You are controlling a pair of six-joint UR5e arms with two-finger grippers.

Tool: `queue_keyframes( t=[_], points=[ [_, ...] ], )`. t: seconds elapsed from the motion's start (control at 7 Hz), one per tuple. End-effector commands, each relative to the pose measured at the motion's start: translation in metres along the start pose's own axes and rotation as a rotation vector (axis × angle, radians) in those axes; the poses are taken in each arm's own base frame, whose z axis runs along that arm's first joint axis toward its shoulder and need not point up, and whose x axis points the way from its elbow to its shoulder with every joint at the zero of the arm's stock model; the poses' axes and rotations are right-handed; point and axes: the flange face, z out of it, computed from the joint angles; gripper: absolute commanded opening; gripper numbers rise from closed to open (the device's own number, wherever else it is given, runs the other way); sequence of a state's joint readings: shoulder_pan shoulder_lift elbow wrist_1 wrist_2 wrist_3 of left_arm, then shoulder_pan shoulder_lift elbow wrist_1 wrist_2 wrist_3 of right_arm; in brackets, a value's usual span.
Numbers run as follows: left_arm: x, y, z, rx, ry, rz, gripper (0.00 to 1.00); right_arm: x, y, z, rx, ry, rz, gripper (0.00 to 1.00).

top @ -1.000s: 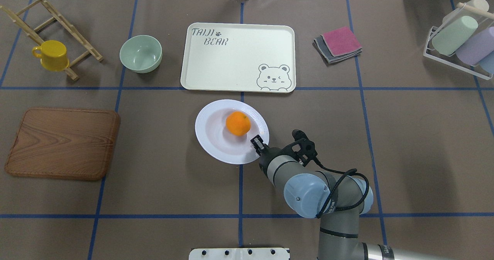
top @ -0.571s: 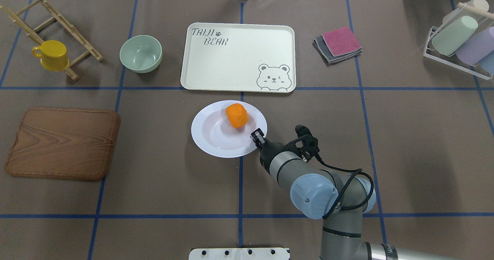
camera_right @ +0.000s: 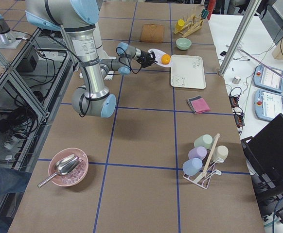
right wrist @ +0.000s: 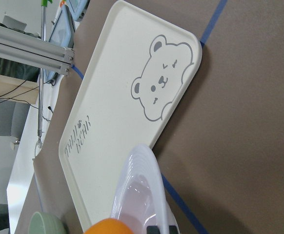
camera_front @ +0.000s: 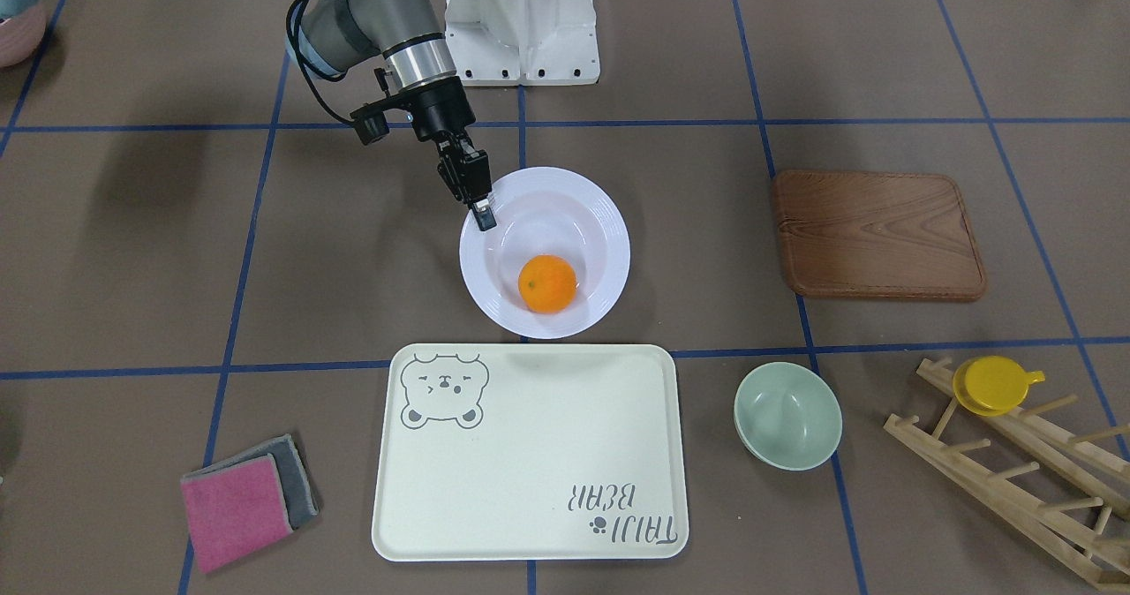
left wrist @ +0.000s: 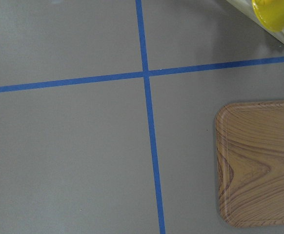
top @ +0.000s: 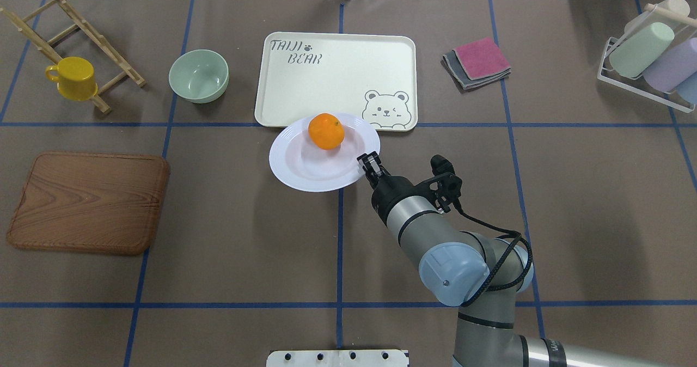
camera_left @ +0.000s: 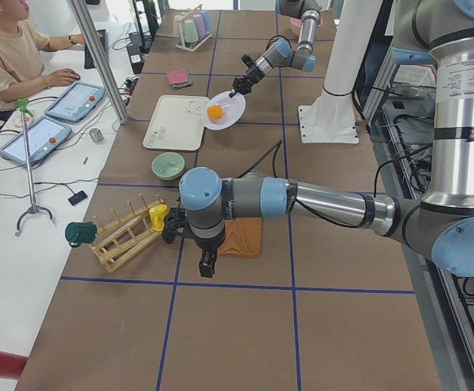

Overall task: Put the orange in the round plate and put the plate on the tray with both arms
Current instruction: 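Push the white plate with the right gripper onto the cream bear tray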

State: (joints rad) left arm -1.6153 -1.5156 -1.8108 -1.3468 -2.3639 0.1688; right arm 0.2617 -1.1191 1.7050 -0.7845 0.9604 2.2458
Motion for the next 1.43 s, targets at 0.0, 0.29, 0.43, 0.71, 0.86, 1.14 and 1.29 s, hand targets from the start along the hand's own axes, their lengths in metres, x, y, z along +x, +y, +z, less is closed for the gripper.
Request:
queue_keyframes(
  t=[0.0, 0.29, 0.43, 0.71, 0.86, 1.14, 1.29],
  points=[
    [0.001, -0.001, -0.001, 0.002, 0.0, 0.002, 1.0, -0.026, -0.027, 0.007, 0.022, -0.074, 0.046, 0.0],
    [0.002, -0.001, -0.002, 0.004, 0.002, 0.004, 1.0, -0.027, -0.047, 0.061, 0.111, -0.054, 0.015, 0.0],
    [0.003, -0.001, -0.001, 0.006, 0.019, 0.003, 1.0, -0.042, -0.034, 0.111, 0.158, -0.043, 0.001, 0.0],
    [0.003, -0.001, -0.001, 0.006, 0.021, 0.001, 1.0, -0.051, -0.044, 0.173, 0.244, -0.005, -0.022, 0.0],
    [0.003, -0.001, -0.001, 0.006, 0.021, 0.001, 1.0, -0.049, -0.05, 0.189, 0.269, 0.008, -0.029, 0.0],
    [0.003, -0.001, -0.001, 0.005, 0.022, 0.0, 1.0, -0.046, -0.051, 0.191, 0.274, 0.013, -0.035, 0.28],
    [0.003, -0.001, -0.001, 0.005, 0.021, 0.002, 1.0, -0.04, -0.053, 0.19, 0.264, 0.031, -0.058, 0.99]
  ],
)
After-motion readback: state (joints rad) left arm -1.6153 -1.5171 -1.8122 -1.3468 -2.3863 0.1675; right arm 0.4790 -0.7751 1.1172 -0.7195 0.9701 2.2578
